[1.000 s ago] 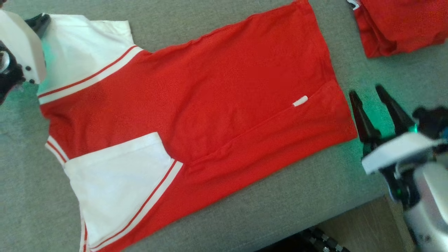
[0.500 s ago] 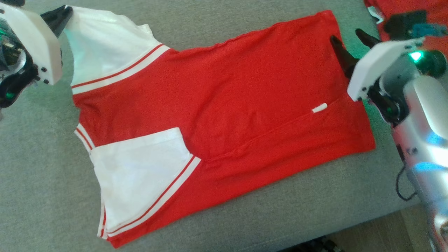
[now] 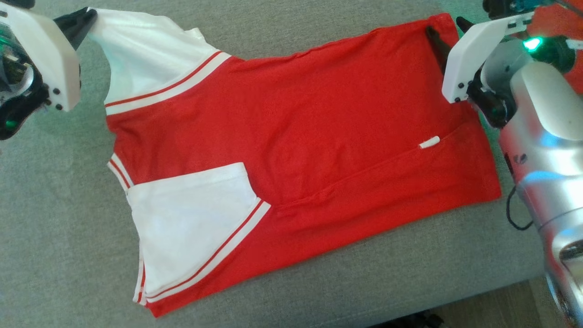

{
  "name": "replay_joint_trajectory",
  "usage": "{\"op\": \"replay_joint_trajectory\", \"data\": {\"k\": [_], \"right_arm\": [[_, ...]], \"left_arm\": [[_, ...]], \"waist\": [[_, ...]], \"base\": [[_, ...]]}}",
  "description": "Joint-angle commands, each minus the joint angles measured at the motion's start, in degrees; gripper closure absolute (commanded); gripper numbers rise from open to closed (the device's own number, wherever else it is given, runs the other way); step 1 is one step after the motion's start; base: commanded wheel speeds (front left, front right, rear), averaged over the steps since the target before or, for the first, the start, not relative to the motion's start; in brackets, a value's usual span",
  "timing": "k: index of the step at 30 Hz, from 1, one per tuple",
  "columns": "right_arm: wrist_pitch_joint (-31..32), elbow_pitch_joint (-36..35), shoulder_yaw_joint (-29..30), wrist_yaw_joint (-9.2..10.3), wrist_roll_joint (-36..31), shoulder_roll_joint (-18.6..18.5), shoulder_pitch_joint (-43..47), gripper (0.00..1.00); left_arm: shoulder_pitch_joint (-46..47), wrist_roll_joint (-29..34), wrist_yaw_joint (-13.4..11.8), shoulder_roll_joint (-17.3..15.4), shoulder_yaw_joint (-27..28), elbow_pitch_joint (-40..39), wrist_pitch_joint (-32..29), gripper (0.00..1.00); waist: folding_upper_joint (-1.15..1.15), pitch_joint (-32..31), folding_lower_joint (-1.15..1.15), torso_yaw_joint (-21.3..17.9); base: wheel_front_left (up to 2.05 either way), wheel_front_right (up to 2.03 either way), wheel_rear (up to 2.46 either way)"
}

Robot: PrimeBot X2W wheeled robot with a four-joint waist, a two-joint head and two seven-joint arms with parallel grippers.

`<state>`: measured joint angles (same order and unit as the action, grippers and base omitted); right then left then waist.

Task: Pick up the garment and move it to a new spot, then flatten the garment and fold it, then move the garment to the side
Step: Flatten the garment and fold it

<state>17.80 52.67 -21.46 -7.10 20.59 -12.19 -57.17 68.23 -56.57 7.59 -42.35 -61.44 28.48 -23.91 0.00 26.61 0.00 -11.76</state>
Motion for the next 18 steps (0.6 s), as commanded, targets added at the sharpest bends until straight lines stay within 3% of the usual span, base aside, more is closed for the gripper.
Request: {"op": "replay_joint_trajectory", "data": {"k": [1, 6, 8, 9, 11, 18], "right_arm": [[-0.7, -0.8, 0.0, -0.39, -0.4, 0.8, -1.4, 0.13], [-2.0, 2.3, -0.6, -0.39, -0.7, 1.5, -3.3, 0.26], [-2.5, 3.3, -0.9, -0.39, -0.9, 1.5, -4.0, 0.39], [-2.7, 3.8, -1.1, -0.39, -0.9, 1.5, -4.2, 0.51], [-3.1, 4.8, -1.4, -0.39, -0.9, 1.7, -4.7, 0.56], [-4.1, 8.3, -2.2, -0.39, -1.1, 1.4, -6.4, 1.0]], "left_arm": [[3.4, -0.5, -0.1, -2.6, 2.3, -0.7, 0.5, 1.0], [4.1, -1.2, -0.1, -2.4, 1.0, -0.3, 1.2, 1.0], [4.4, -1.5, -0.1, -2.4, 0.5, -0.1, 1.4, 1.0], [4.5, -1.6, -0.1, -2.4, 0.2, 0.0, 1.6, 1.0], [4.7, -1.9, -0.1, -2.4, -0.2, 0.3, 1.9, 1.0], [5.5, -3.0, -0.1, -2.4, -1.8, 1.1, 2.9, 1.0]], "waist": [[0.0, 0.1, 0.0, 0.1], [0.0, 0.5, 0.0, 0.6], [0.0, 0.6, 0.0, 0.7], [0.0, 0.6, 0.0, 0.8], [0.0, 0.6, 0.0, 0.9], [0.0, 0.6, 0.0, 1.1]], "base": [[0.0, 0.0, 0.0], [0.0, 0.0, 0.0], [0.0, 0.0, 0.0], [0.0, 0.0, 0.0], [0.0, 0.0, 0.0], [0.0, 0.0, 0.0]]}}
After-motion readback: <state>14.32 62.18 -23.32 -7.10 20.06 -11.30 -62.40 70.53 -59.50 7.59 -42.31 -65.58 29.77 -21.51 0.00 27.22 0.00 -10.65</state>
